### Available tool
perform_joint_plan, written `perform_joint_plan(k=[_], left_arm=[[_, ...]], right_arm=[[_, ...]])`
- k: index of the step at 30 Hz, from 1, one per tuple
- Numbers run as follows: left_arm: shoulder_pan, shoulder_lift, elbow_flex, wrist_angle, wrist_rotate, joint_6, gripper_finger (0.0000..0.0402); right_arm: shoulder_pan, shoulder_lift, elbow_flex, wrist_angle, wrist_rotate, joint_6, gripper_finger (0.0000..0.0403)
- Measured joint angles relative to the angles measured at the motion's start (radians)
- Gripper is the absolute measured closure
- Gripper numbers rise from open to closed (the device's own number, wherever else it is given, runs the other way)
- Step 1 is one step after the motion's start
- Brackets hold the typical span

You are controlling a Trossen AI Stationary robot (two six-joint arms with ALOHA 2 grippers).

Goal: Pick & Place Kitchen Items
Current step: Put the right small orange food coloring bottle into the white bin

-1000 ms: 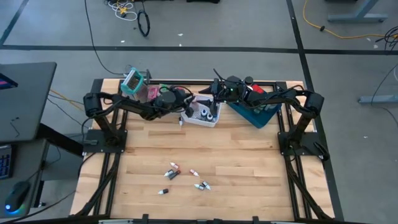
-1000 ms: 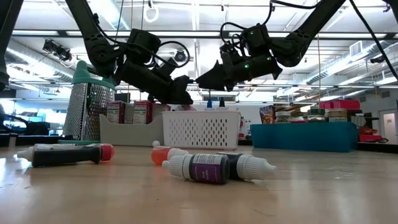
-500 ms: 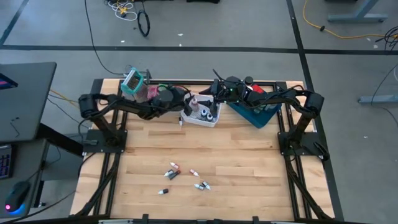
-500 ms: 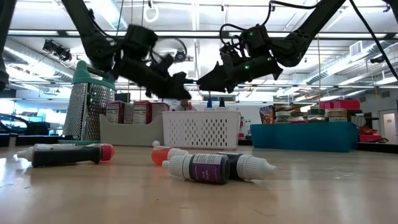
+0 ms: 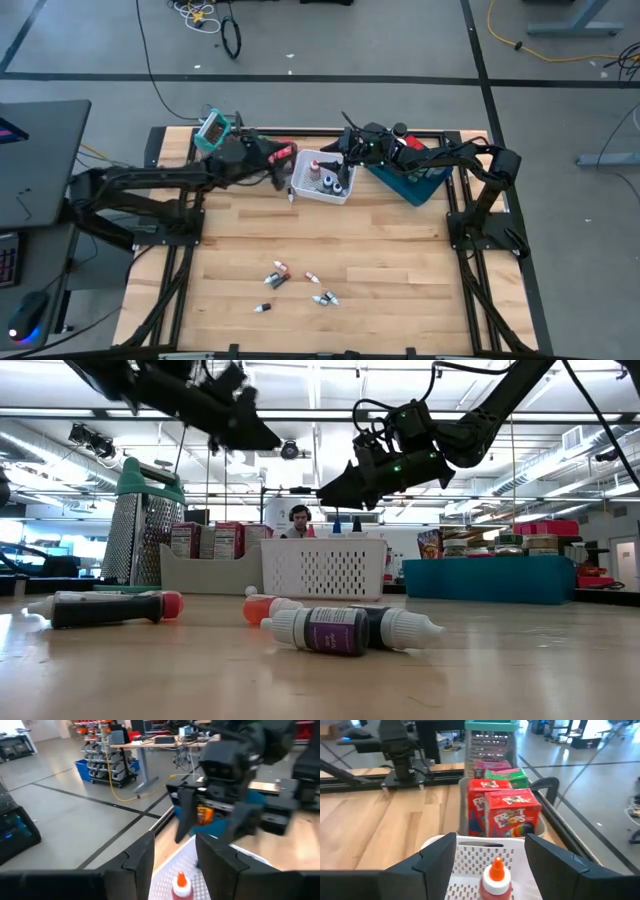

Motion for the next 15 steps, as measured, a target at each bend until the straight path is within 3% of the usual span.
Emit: perform_joint_plan(k=[9,15], left_arm=[[-0.061,-0.204,0.001,-0.277,0.001,-0.005,0.0253],[-0.061,-0.223,0.001,-0.269,0.0,0.044,0.0253]], right_arm=[[0.004,0.0,0.0,0.001,0.065,0.069,0.0156],[0.073,-0.047,-0.001,-0.023,0.066,0.056,0.0156]])
